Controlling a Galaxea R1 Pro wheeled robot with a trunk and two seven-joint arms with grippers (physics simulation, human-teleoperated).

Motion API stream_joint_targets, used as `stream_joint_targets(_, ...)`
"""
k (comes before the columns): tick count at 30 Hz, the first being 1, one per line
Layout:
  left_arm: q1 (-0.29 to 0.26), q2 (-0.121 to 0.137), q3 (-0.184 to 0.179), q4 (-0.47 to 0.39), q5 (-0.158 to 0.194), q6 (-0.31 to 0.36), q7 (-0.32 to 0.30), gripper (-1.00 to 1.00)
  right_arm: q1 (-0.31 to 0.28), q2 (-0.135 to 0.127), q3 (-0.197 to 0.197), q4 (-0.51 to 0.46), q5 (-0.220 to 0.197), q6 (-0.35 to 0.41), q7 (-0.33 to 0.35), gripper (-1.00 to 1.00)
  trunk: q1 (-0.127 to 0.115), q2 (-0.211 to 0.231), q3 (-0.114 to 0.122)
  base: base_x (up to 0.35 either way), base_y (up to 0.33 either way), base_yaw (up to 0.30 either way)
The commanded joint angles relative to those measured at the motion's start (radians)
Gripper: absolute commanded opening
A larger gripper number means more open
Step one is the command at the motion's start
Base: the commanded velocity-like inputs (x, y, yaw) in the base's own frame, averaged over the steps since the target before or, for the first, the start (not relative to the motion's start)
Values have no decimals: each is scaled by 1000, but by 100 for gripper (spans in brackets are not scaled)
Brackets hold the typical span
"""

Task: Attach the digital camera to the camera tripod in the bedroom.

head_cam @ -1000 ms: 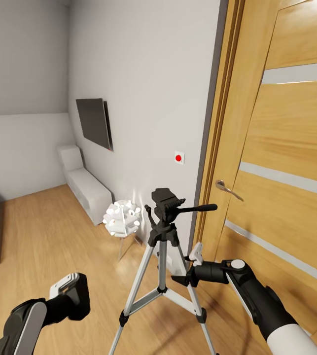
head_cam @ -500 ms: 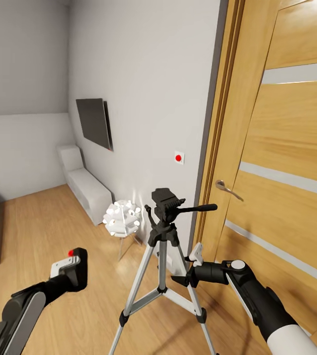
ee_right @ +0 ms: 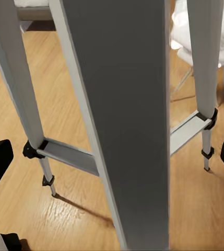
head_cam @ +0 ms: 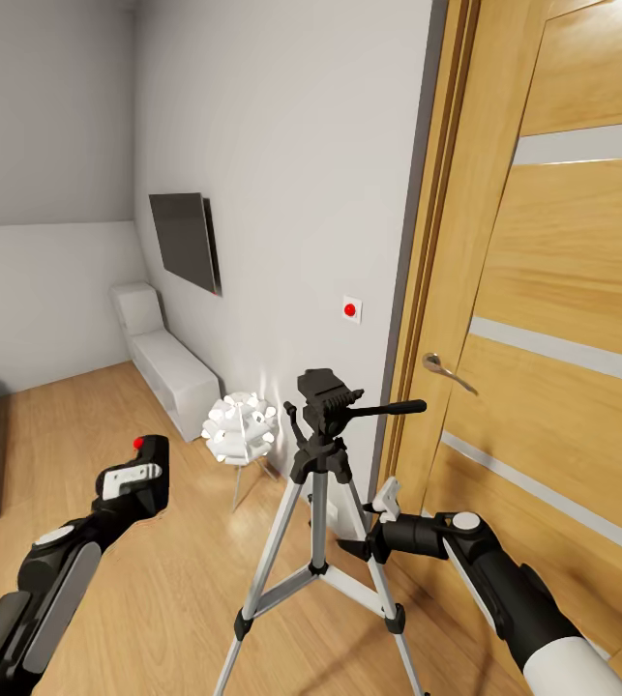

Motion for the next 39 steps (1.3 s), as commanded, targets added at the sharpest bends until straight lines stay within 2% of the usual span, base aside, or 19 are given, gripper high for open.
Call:
stream_joint_targets(1, -13, 1, -7, -1, -13, 6, 4, -100, -1, 0, 1, -1, 5, 5, 0, 100, 1, -2, -2, 0, 0, 0)
stream_joint_targets(2, -42, 3, -27, -1, -64, 10, -4, -100, -1, 0, 2, 1, 4, 5, -4, 100, 1, -2, -2, 0, 0, 0)
stream_joint_targets(5, -98, 9, -69, -2, -150, 39, -34, -100, -1, 0, 2, 3, 2, 5, -8, 100, 1, -2, -2, 0, 0, 0)
stream_joint_targets(8, -160, 26, -115, -11, -241, 95, -104, -100, -1, 0, 2, 4, 1, 5, -10, 100, 1, -2, -2, 0, 0, 0)
stream_joint_targets(9, -197, 41, -139, -27, -295, 131, -171, -100, -1, 0, 3, 4, 2, 5, -11, 100, 1, -2, -2, 0, 0, 0)
stream_joint_targets(12, -251, 65, -160, -53, -358, 169, -303, -100, -1, 0, 6, 4, 5, 6, -14, 100, 1, -2, -2, 0, 0, 0)
stream_joint_targets(14, -288, 82, -167, -65, -386, 185, -396, -100, -1, 0, 7, 4, 7, 5, -16, 100, 1, -2, -2, 0, 0, 0)
stream_joint_targets(16, -325, 95, -170, -73, -403, 207, -489, -100, -1, 0, 8, 4, 8, 6, -18, 100, 1, -2, -2, 0, 0, 0)
stream_joint_targets(17, -361, 104, -171, -79, -415, 242, -577, -100, -1, 0, 9, 4, 8, 6, -19, 100, 1, -2, -2, 0, 0, 0)
stream_joint_targets(21, -429, 113, -178, -84, -427, 303, -722, -100, -1, 0, 9, 4, 5, 6, -20, 100, 1, -2, -2, 0, 0, 0)
stream_joint_targets(22, -463, 114, -185, -86, -429, 322, -775, -100, -1, 0, 9, 5, 6, 6, -20, 100, 1, -2, -2, 0, 0, 0)
stream_joint_targets(26, -540, 112, -229, -83, -427, 352, -852, -100, -1, 0, 10, 5, 8, 5, -20, 100, 1, -2, -2, 0, 0, 0)
stream_joint_targets(27, -562, 112, -247, -81, -425, 360, -868, -100, -1, 0, 10, 5, 8, 5, -20, 100, 1, -2, -2, 0, 0, 0)
stream_joint_targets(28, -601, 111, -287, -78, -423, 379, -895, -100, -1, 0, 10, 5, 9, 5, -20, 100, 1, -2, -2, 0, 0, 0)
stream_joint_targets(33, -675, 108, -380, -70, -419, 401, -943, -100, -1, 0, 10, 5, 11, 6, -20, 100, 1, -2, -2, 0, 0, 0)
stream_joint_targets(34, -707, 107, -415, -63, -418, 402, -972, -100, -1, 0, 10, 5, 12, 5, -20, 100, 1, -2, -2, 0, 0, 0)
stream_joint_targets(39, -814, 107, -492, -34, -416, 400, -1065, -100, -1, 0, 10, 5, 14, 6, -21, 100, 1, -2, -2, 0, 0, 0)
